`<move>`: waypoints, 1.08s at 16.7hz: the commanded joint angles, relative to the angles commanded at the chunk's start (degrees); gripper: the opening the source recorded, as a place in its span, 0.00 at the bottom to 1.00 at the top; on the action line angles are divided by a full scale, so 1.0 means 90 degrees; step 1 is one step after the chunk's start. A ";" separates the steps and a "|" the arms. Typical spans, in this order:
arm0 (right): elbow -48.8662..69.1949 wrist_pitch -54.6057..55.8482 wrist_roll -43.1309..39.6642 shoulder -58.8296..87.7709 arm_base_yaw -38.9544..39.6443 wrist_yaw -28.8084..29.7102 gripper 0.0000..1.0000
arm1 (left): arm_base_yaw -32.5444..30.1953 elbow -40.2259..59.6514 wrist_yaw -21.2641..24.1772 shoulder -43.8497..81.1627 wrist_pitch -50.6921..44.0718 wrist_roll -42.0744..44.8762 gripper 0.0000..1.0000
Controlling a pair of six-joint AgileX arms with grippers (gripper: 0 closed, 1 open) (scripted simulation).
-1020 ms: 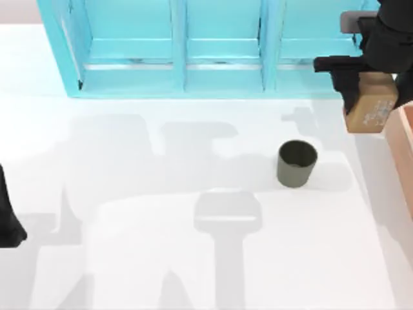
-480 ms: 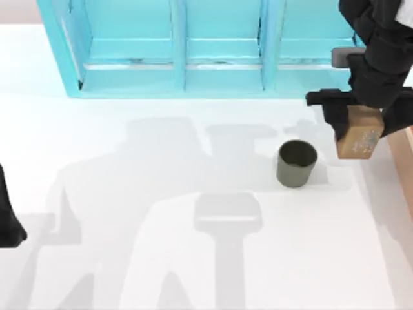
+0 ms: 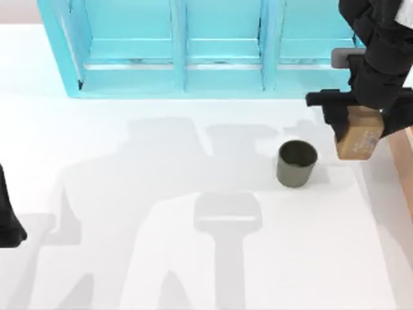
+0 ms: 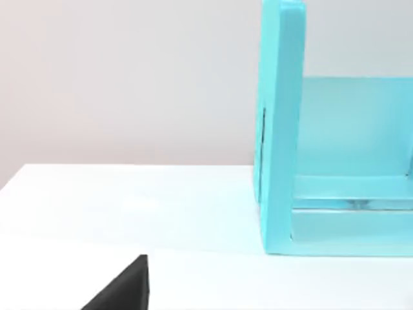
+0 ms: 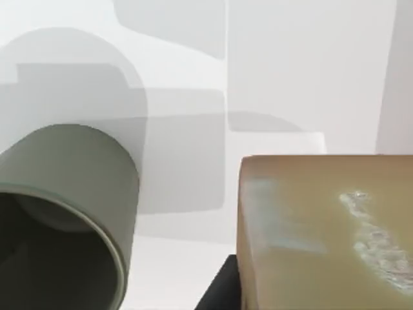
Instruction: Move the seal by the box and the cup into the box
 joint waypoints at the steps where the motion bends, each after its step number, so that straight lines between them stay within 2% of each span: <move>1: 0.0000 0.0000 0.0000 0.0000 0.0000 0.0000 0.38 | 0.0000 0.0000 0.0000 0.0000 0.0000 0.0000 1.00; 9: 0.0000 0.0000 0.0000 0.0000 0.0000 0.0000 0.98 | 0.0000 0.0000 0.0000 0.0000 0.0000 0.0000 1.00; 18: 0.0001 -0.0001 0.0000 0.0001 0.0004 0.0000 1.00 | 0.0000 0.0000 0.0000 0.0000 0.0000 0.0000 1.00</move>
